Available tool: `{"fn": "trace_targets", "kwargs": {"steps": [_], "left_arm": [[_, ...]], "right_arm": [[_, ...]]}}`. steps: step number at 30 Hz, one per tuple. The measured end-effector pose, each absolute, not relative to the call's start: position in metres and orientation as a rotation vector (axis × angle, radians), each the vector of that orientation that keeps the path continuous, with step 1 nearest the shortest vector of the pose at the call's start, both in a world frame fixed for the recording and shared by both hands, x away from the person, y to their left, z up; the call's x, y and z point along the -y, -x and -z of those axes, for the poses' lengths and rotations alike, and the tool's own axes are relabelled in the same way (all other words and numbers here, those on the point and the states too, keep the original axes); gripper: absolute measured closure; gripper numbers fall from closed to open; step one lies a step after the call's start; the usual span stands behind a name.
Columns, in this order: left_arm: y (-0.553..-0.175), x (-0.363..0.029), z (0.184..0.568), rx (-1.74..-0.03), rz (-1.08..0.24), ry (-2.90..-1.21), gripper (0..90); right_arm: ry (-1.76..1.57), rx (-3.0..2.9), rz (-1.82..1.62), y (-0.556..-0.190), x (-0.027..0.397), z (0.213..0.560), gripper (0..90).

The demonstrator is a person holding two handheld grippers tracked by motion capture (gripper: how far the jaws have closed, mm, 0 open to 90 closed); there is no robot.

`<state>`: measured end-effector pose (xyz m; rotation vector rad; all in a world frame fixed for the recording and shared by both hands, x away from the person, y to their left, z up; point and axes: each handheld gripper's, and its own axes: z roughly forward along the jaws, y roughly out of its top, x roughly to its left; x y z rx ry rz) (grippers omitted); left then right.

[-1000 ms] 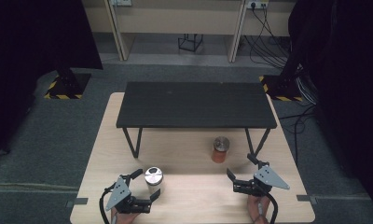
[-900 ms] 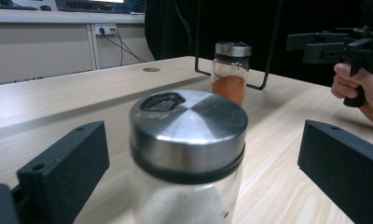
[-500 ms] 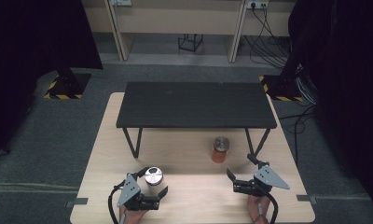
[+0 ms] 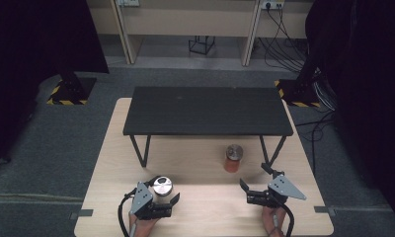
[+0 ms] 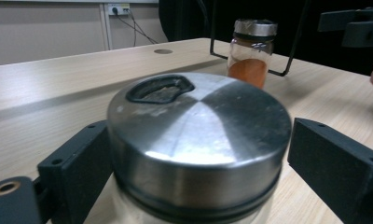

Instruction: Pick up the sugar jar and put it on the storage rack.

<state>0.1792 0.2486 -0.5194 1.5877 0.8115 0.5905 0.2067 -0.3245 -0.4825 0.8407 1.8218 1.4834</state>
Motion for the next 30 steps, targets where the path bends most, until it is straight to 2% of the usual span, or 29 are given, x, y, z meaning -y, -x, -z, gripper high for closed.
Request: {"fn": "trace_targets", "kwargs": {"steps": [9, 15, 30], "left_arm": [[-0.1794, -0.2502, 0.5206, -0.825, -0.599, -1.599, 17.8], [-0.1767, -0.2506, 0.5221, -0.809, -0.622, -1.598, 30.6], [-0.1741, -0.2508, 0.5145, -0.830, -0.627, -1.590, 31.5]], "right_arm": [[-0.842, -1.828, -1.484, -0.2075, 0.3246, 0.4825, 2.6], [-0.842, -1.829, -1.484, -0.2076, 0.3247, 0.4825, 2.6], [-0.835, -1.821, -1.490, -0.2066, 0.3257, 0.4824, 2.6]]}}
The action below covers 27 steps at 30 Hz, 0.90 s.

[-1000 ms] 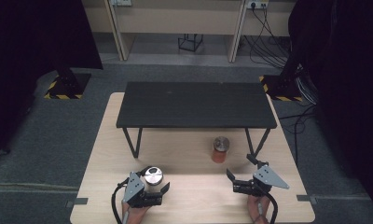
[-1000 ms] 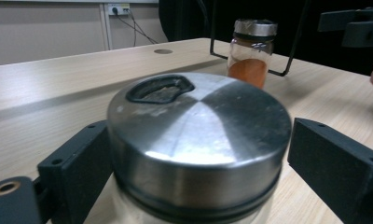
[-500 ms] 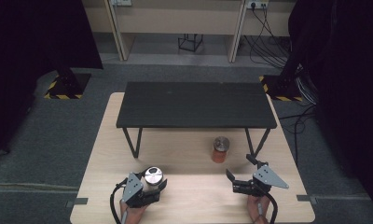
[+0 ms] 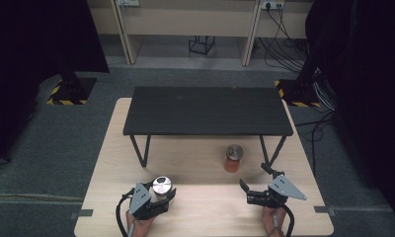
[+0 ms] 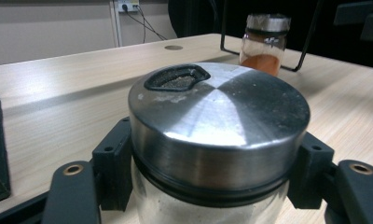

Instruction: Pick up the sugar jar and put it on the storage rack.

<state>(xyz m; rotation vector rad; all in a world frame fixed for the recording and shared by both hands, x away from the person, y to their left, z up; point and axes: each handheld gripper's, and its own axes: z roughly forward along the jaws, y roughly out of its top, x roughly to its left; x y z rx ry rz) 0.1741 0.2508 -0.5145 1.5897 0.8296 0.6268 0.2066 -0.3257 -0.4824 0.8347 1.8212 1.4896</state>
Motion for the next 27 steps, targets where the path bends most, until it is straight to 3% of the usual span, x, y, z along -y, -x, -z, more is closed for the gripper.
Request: {"fn": "trace_targets", "kwargs": {"steps": [27], "left_arm": [[-0.172, -0.254, 0.477, -0.800, -0.595, -1.616, 31.6]], "right_arm": [[-0.830, -1.822, -1.487, -0.206, 0.325, 0.482, 2.6]]}}
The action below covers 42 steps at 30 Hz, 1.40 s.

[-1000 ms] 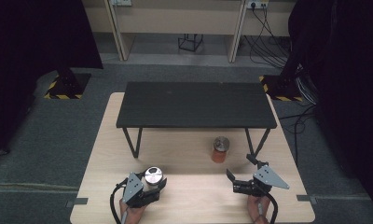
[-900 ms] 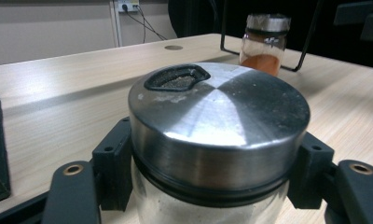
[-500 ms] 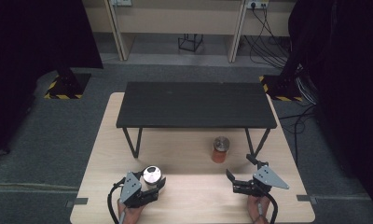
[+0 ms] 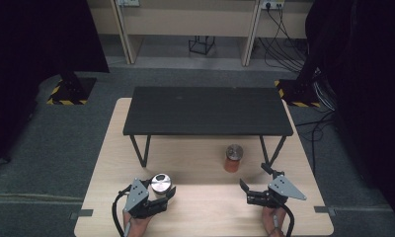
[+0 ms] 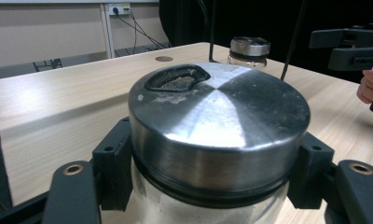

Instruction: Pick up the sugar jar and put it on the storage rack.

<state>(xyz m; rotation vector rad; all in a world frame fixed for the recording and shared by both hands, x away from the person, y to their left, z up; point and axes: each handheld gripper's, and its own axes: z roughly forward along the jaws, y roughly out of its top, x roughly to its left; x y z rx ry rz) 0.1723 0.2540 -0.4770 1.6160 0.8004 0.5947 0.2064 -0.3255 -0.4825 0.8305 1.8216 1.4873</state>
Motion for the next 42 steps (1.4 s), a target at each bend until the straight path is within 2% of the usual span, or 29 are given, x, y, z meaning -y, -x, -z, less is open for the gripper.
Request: {"fn": "trace_targets", "kwargs": {"steps": [18, 32, 42], "left_arm": [[-0.183, -0.258, 0.418, -0.739, -0.567, -1.647, 31.6], [-0.215, -0.267, 0.335, -0.681, -0.473, -1.675, 31.5], [-0.241, -0.256, 0.296, -0.695, -0.510, -1.704, 31.5]], "right_arm": [[-0.834, -1.816, -1.490, -0.206, 0.326, 0.483, 2.6], [-0.836, -1.811, -1.492, -0.206, 0.327, 0.483, 2.6], [-0.836, -1.811, -1.493, -0.206, 0.327, 0.482, 2.6]]}}
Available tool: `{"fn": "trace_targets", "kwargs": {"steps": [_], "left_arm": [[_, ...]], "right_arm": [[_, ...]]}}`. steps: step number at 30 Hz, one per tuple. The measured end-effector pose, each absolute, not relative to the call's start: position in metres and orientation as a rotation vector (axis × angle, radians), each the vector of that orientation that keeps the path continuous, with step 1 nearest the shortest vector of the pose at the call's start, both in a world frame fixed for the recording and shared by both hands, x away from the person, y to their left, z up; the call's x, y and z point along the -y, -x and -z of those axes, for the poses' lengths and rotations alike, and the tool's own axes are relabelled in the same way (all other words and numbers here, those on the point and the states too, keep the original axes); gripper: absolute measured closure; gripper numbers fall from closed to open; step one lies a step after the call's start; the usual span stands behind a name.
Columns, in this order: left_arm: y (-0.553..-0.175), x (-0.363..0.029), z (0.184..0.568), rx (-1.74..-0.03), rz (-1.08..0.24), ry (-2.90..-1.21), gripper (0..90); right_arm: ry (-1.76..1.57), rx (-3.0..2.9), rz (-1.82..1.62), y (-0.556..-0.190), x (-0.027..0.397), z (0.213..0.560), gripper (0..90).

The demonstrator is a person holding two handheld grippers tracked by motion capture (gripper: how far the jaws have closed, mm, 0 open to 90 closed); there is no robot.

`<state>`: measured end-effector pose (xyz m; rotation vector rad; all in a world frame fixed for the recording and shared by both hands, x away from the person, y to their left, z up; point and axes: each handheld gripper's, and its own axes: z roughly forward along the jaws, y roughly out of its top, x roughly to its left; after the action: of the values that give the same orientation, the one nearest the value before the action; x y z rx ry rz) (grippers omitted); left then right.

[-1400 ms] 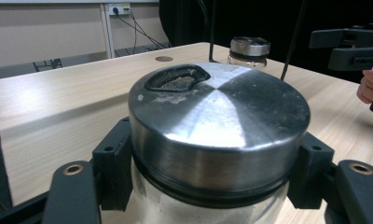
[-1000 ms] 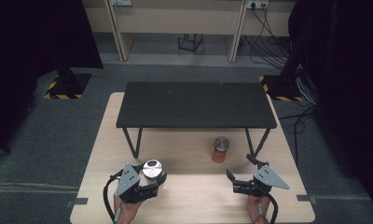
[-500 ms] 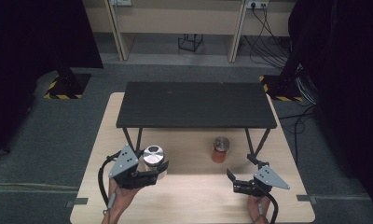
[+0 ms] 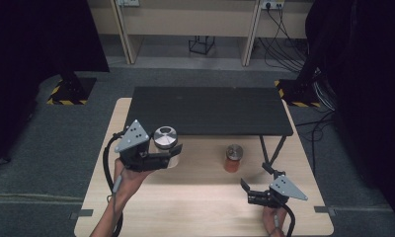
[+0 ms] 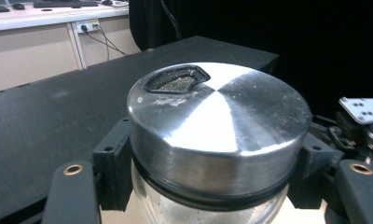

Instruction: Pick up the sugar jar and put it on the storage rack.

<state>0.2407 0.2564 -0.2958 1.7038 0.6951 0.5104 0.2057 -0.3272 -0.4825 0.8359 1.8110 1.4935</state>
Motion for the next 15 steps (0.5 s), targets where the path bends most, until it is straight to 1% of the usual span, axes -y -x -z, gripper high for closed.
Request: {"fn": "trace_targets", "kwargs": {"steps": [15], "left_arm": [[-0.279, -0.231, 0.259, -0.748, -0.611, -1.677, 31.6]], "right_arm": [[-0.832, -1.804, -1.503, -0.205, 0.328, 0.482, 2.6]]}}
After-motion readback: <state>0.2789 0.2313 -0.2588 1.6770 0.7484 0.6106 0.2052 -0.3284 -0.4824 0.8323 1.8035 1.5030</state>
